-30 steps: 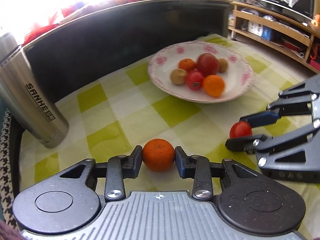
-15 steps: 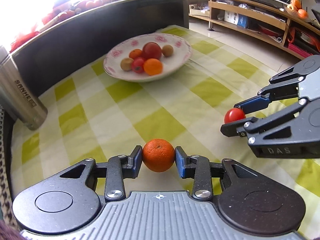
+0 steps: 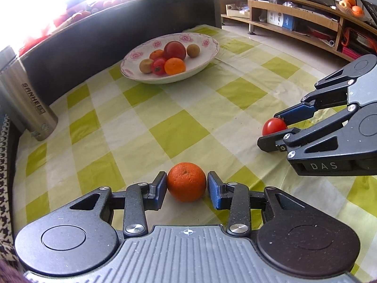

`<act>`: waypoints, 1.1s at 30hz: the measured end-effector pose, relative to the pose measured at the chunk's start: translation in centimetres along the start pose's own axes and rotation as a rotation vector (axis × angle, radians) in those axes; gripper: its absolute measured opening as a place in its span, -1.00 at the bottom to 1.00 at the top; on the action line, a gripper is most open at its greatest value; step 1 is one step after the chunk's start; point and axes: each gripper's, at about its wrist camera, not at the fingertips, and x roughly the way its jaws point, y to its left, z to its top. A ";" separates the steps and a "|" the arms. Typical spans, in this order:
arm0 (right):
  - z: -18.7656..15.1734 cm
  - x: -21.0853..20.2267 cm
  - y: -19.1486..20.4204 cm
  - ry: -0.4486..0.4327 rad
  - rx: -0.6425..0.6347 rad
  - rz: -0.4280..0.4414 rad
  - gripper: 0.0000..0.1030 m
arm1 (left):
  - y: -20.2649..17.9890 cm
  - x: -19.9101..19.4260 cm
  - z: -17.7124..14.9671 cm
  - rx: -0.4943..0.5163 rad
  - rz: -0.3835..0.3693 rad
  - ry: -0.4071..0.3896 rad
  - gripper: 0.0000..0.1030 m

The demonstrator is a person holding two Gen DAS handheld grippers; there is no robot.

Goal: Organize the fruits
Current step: 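Carry the cherry tomato and tangerine with both tools over the white bowl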

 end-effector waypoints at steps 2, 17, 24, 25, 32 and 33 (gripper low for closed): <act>0.1 0.1 0.0 0.000 0.000 0.001 -0.25 | -0.1 0.0 -0.1 -0.010 0.008 -0.005 -0.10; 0.8 -0.8 1.3 0.032 -0.040 -0.037 -0.26 | -1.8 -2.0 1.1 0.008 0.099 -0.007 -0.16; 1.6 -3.7 1.7 -0.020 -0.038 -0.033 -0.26 | -1.8 -4.5 2.3 0.006 0.143 -0.036 -0.16; 1.7 -4.0 1.7 -0.031 -0.035 -0.032 -0.26 | -1.9 -4.7 2.6 0.012 0.144 -0.042 -0.16; 2.7 -4.3 0.9 -0.052 0.014 -0.019 -0.26 | -1.6 -4.4 3.8 0.014 0.141 -0.064 -0.16; 2.9 -4.3 0.9 -0.052 0.013 -0.019 -0.26 | -1.5 -4.3 3.9 0.017 0.146 -0.064 -0.16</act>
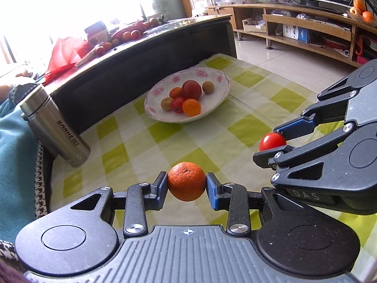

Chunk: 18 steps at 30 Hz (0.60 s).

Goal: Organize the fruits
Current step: 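Carry the cherry tomato and tangerine with both tools over the white bowl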

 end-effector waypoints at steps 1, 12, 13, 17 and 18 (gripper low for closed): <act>0.1 0.0 0.0 -0.002 -0.001 -0.002 -0.26 | 0.1 0.1 0.1 0.000 0.003 0.000 -0.16; 2.0 -0.8 -1.5 -0.051 0.050 -0.003 -0.26 | 0.3 -0.3 2.4 0.028 0.025 -0.033 -0.16; 2.2 -0.8 -1.7 -0.056 0.056 -0.004 -0.26 | 0.4 -0.2 2.7 0.032 0.023 -0.039 -0.16; 3.4 -0.2 -2.8 -0.062 0.078 -0.006 -0.26 | 0.9 0.9 4.0 0.040 0.016 -0.052 -0.16; 3.8 0.1 -3.0 -0.063 0.085 -0.006 -0.26 | 1.0 1.2 4.3 0.041 0.016 -0.054 -0.16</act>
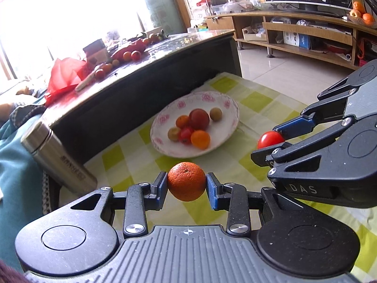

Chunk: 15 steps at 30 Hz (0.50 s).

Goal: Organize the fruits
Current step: 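Carry the cherry tomato and tangerine with both tools over the white bowl, then lower both fruits into the bowl and open both tools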

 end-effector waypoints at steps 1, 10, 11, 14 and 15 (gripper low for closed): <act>0.4 0.3 -0.2 -0.002 0.006 0.000 -0.26 | 0.2 0.4 0.3 0.000 0.000 -0.002 -0.16; 4.4 3.4 -2.9 -0.018 0.073 -0.008 -0.26 | 1.7 4.4 4.0 0.004 0.008 -0.023 -0.18; 4.9 3.8 -3.2 -0.018 0.084 -0.006 -0.26 | 1.8 4.8 4.5 0.001 0.009 -0.026 -0.18; 6.2 5.2 -3.9 -0.018 0.090 -0.006 -0.26 | 2.5 6.3 5.3 -0.009 0.008 -0.026 -0.18; 6.6 5.7 -4.1 -0.018 0.082 -0.008 -0.26 | 2.7 6.9 5.6 -0.010 0.007 -0.024 -0.18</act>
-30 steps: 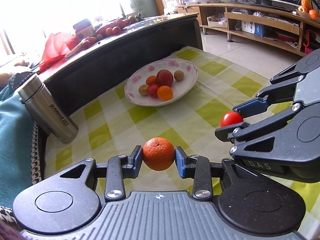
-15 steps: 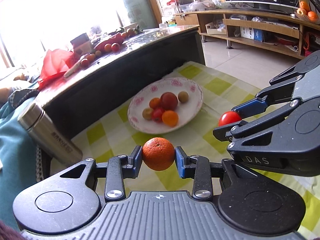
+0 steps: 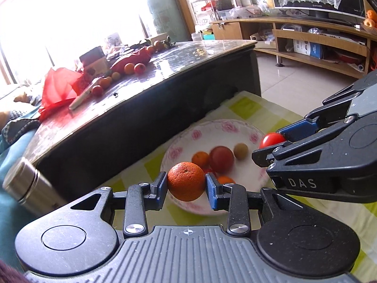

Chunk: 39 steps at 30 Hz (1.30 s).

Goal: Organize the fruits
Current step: 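Lower both fruits into the bowl and open both tools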

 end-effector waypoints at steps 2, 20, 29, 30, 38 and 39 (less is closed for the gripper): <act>0.5 1.1 -0.3 0.003 -0.011 -0.004 -0.26 | 0.2 1.1 0.3 0.001 -0.003 0.006 -0.18; 3.0 8.3 -2.9 0.042 0.019 0.007 -0.26 | 1.4 8.0 1.5 -0.031 -0.026 0.050 -0.19; 3.0 9.5 -3.1 0.035 0.036 0.026 -0.25 | 1.0 9.1 1.2 -0.043 -0.058 0.052 -0.07; 3.0 9.6 -3.0 0.032 0.031 0.025 -0.25 | 0.9 9.1 1.3 -0.038 -0.057 0.050 -0.06; 3.1 9.5 -3.3 0.037 0.063 0.030 -0.25 | 1.6 8.6 1.0 -0.064 -0.053 0.053 -0.06; 3.1 9.4 -3.3 0.039 0.065 0.031 -0.25 | 1.7 8.4 1.0 -0.065 -0.053 0.053 -0.06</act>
